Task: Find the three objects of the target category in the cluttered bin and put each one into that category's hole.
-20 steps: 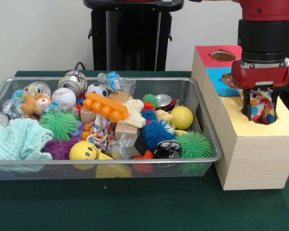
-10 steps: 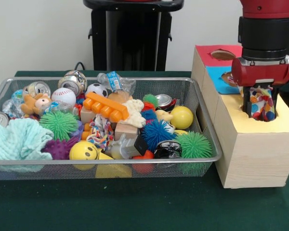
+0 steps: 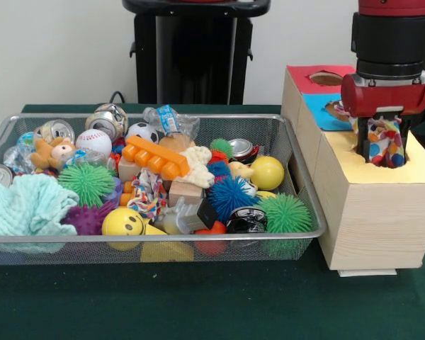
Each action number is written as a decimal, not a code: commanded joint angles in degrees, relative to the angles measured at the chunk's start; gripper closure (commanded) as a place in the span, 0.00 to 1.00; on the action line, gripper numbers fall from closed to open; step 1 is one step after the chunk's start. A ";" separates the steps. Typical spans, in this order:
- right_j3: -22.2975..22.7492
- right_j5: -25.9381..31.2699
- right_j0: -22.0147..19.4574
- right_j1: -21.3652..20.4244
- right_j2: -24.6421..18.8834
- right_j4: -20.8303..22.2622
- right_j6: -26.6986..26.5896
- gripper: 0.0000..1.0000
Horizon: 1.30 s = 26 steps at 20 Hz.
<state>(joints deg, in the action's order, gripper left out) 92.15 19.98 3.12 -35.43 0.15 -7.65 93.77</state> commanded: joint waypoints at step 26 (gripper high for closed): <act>5.77 7.19 -1.29 -1.72 -2.21 -0.80 8.48 1.00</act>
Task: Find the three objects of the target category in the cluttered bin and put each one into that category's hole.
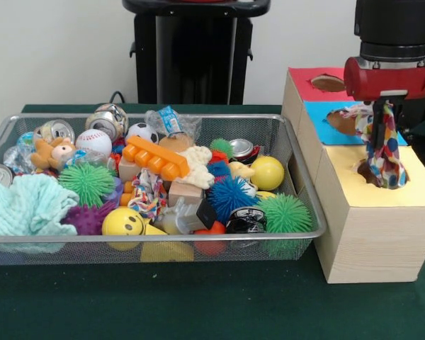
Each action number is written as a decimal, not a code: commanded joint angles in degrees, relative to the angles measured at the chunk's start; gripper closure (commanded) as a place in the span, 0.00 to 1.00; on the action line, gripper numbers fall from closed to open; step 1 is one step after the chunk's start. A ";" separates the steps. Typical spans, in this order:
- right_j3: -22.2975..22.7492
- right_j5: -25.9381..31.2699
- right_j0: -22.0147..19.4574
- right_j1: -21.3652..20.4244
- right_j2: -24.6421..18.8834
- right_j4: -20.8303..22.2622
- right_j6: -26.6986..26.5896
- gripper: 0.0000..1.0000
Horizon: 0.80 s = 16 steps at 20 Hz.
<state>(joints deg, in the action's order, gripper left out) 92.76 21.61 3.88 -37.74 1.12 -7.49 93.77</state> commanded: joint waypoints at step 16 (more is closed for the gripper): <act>4.55 4.24 -1.09 0.91 -2.02 -0.44 9.05 0.00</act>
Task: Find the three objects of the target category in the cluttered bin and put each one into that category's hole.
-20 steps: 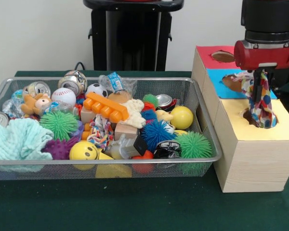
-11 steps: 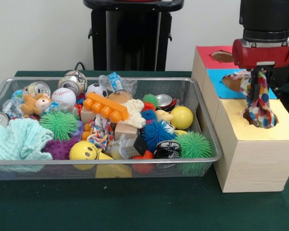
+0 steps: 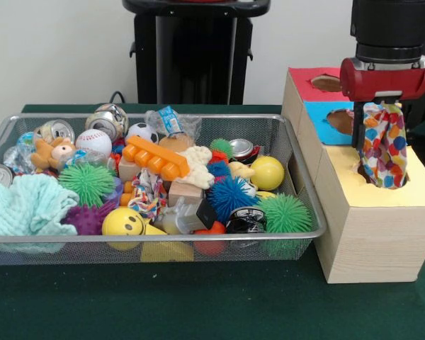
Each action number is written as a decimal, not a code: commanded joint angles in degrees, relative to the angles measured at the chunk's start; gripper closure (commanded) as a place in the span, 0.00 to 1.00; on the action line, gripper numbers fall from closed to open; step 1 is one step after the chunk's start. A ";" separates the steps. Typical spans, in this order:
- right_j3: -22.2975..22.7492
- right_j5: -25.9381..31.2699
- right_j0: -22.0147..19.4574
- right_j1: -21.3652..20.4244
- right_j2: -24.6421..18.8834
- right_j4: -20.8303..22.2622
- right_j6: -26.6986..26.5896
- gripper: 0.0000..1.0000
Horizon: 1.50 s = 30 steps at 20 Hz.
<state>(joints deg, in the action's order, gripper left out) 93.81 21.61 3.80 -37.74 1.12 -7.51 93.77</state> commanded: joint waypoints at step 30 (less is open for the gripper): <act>5.66 10.08 -0.83 -3.47 -2.67 -2.42 9.97 0.00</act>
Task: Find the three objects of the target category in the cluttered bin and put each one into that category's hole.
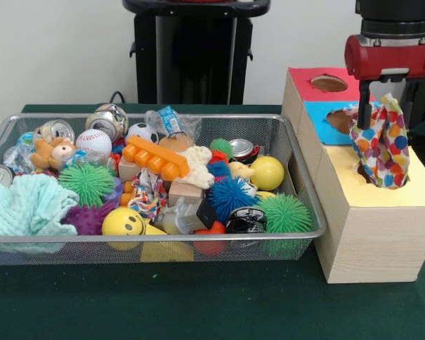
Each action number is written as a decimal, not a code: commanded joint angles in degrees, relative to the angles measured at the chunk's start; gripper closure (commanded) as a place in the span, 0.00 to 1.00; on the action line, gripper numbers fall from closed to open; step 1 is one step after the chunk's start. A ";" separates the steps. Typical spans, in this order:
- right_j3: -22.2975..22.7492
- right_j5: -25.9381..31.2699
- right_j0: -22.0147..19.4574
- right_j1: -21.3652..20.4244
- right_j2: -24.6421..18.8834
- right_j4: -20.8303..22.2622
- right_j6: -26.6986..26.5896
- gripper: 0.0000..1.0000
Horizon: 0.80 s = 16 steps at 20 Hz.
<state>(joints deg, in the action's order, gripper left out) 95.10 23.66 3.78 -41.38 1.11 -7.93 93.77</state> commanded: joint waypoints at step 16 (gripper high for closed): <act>3.69 7.52 -0.60 0.69 -2.25 -1.80 9.59 1.00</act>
<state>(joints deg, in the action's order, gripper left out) 95.19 24.65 4.17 -41.76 1.19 -8.42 93.77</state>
